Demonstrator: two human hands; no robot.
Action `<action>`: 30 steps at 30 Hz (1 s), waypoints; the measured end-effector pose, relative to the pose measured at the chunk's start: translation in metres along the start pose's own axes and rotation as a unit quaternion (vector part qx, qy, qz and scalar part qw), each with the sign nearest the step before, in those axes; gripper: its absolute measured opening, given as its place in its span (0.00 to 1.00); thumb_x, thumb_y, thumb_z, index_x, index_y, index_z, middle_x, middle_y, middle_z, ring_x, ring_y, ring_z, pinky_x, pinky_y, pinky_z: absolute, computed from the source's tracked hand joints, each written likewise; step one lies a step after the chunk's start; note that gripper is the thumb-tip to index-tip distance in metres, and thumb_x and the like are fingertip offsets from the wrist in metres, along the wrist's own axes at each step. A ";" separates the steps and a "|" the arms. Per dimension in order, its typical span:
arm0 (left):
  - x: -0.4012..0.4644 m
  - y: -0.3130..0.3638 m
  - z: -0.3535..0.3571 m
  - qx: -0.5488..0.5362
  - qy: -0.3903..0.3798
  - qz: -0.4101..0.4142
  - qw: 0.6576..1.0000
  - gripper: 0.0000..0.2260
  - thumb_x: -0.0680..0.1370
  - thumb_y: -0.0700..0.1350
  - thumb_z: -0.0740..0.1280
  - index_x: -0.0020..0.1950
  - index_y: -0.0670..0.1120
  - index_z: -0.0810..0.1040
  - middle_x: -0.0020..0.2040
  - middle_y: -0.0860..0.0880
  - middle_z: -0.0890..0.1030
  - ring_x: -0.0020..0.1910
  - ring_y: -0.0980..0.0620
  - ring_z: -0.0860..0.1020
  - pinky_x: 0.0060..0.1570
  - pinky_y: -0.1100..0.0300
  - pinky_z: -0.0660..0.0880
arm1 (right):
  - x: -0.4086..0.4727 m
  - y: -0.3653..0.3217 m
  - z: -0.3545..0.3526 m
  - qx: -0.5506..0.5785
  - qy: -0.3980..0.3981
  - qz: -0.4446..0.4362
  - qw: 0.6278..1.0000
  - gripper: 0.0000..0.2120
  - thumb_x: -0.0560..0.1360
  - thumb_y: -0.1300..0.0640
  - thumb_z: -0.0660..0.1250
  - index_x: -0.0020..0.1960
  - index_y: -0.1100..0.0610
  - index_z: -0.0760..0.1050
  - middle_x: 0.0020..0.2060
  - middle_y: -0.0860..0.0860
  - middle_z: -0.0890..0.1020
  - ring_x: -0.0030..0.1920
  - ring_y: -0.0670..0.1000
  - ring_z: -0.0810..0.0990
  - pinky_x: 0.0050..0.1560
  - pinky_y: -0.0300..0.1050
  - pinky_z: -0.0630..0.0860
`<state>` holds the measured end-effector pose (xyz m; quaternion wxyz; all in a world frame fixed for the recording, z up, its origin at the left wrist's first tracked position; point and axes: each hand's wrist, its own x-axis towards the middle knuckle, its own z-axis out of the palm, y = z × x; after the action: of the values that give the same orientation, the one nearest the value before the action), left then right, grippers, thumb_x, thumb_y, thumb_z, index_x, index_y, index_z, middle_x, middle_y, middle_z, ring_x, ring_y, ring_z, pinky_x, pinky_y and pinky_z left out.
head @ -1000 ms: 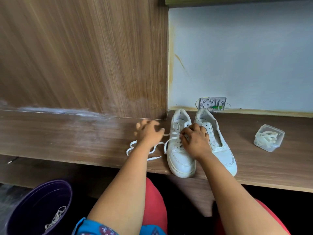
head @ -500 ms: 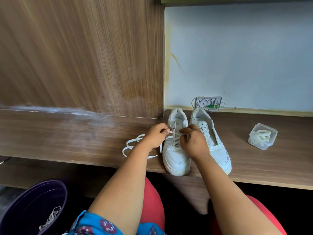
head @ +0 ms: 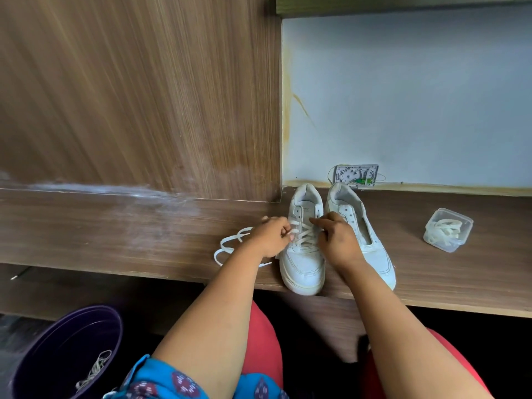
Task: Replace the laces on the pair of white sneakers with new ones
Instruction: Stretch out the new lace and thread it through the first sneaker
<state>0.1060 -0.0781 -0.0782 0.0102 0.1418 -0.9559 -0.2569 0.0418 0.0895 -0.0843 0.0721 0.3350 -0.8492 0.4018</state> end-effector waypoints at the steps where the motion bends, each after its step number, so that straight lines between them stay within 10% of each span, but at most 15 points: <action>1: 0.000 0.002 0.000 0.029 0.011 0.006 0.999 0.08 0.79 0.50 0.64 0.54 0.48 0.75 0.56 0.49 0.77 0.58 0.47 0.72 0.60 0.51 0.70 | -0.001 0.000 0.000 0.001 0.000 0.001 1.000 0.15 0.76 0.68 0.60 0.59 0.62 0.80 0.50 0.54 0.77 0.51 0.54 0.78 0.55 0.36 0.70; 6: -0.010 0.024 -0.012 -0.037 0.115 0.046 0.992 0.05 0.78 0.40 0.61 0.51 0.47 0.73 0.48 0.48 0.78 0.45 0.46 0.75 0.40 0.59 0.65 | -0.009 -0.008 0.010 -0.055 -0.006 -0.002 0.998 0.19 0.75 0.66 0.58 0.65 0.62 0.75 0.54 0.60 0.74 0.55 0.61 0.74 0.59 0.49 0.72; 10: -0.021 0.041 -0.017 -0.141 0.168 0.107 0.970 0.06 0.78 0.38 0.59 0.51 0.47 0.73 0.46 0.52 0.78 0.44 0.50 0.74 0.44 0.60 0.67 | -0.018 -0.031 0.026 -0.045 0.032 -0.042 0.998 0.14 0.72 0.58 0.63 0.56 0.60 0.76 0.49 0.58 0.74 0.48 0.57 0.72 0.50 0.49 0.71; 16: -0.019 0.040 -0.028 -0.360 0.264 0.071 0.892 0.07 0.76 0.42 0.60 0.43 0.54 0.71 0.35 0.57 0.73 0.34 0.58 0.70 0.38 0.60 0.67 | -0.009 -0.019 0.020 0.080 0.139 0.128 0.979 0.06 0.78 0.61 0.62 0.50 0.63 0.76 0.46 0.58 0.74 0.45 0.58 0.74 0.45 0.44 0.67; 21: -0.021 0.042 -0.024 -0.333 0.151 0.069 0.928 0.08 0.79 0.35 0.58 0.49 0.47 0.70 0.37 0.53 0.72 0.35 0.56 0.69 0.39 0.61 0.66 | -0.008 -0.026 0.006 0.010 0.093 -0.011 0.996 0.18 0.75 0.51 0.65 0.62 0.57 0.73 0.54 0.56 0.76 0.55 0.56 0.71 0.55 0.48 0.68; 24: -0.022 0.053 -0.022 -0.391 0.101 0.064 0.912 0.09 0.78 0.32 0.58 0.50 0.46 0.67 0.35 0.50 0.74 0.36 0.55 0.71 0.38 0.63 0.67 | -0.011 -0.035 0.007 -0.053 0.128 -0.070 0.988 0.15 0.77 0.47 0.56 0.49 0.55 0.77 0.40 0.53 0.79 0.46 0.58 0.72 0.43 0.51 0.70; 30: -0.024 0.045 -0.036 -0.517 0.171 0.025 0.838 0.09 0.79 0.34 0.57 0.47 0.47 0.71 0.35 0.51 0.68 0.34 0.57 0.66 0.34 0.66 0.64 | -0.001 0.004 0.000 -0.091 0.113 0.130 0.981 0.18 0.78 0.47 0.55 0.54 0.55 0.79 0.51 0.57 0.81 0.53 0.62 0.71 0.52 0.51 0.65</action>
<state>0.1203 -0.0518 -0.0233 0.2519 0.1337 -0.6700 -0.6854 0.0401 0.0921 -0.0876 0.1446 0.1663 -0.9049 0.3641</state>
